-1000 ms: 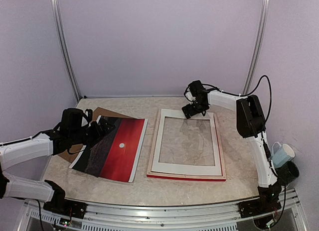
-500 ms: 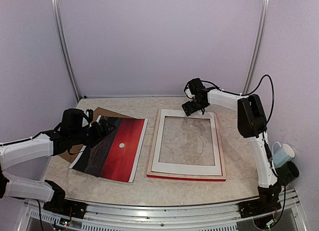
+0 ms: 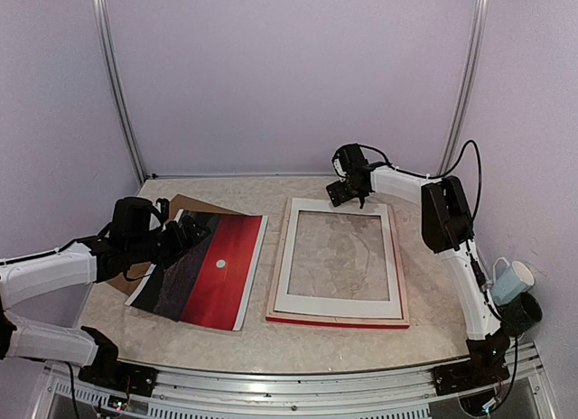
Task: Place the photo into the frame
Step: Adjust the mat board under the glass panel.
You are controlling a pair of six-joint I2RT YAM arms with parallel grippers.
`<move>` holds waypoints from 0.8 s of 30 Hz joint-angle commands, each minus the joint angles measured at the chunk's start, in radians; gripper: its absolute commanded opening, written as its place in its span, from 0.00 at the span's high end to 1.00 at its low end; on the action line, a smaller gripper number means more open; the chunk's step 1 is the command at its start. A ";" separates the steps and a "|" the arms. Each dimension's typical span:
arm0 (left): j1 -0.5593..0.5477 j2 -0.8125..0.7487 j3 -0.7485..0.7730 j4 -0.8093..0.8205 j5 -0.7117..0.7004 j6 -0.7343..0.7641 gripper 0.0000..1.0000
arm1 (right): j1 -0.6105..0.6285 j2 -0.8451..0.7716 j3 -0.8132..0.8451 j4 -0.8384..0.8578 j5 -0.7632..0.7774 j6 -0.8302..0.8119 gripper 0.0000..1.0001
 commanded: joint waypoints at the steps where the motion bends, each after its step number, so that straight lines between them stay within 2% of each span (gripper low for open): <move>1: -0.008 0.002 -0.020 0.016 -0.009 -0.002 0.02 | -0.007 0.035 0.022 -0.049 -0.042 0.011 0.01; 9: -0.008 -0.001 -0.029 0.022 -0.004 -0.004 0.02 | -0.007 -0.021 -0.033 -0.114 -0.161 0.011 0.03; 24: -0.015 -0.009 -0.038 0.031 -0.002 -0.015 0.02 | -0.010 -0.042 -0.051 -0.193 -0.168 -0.018 0.04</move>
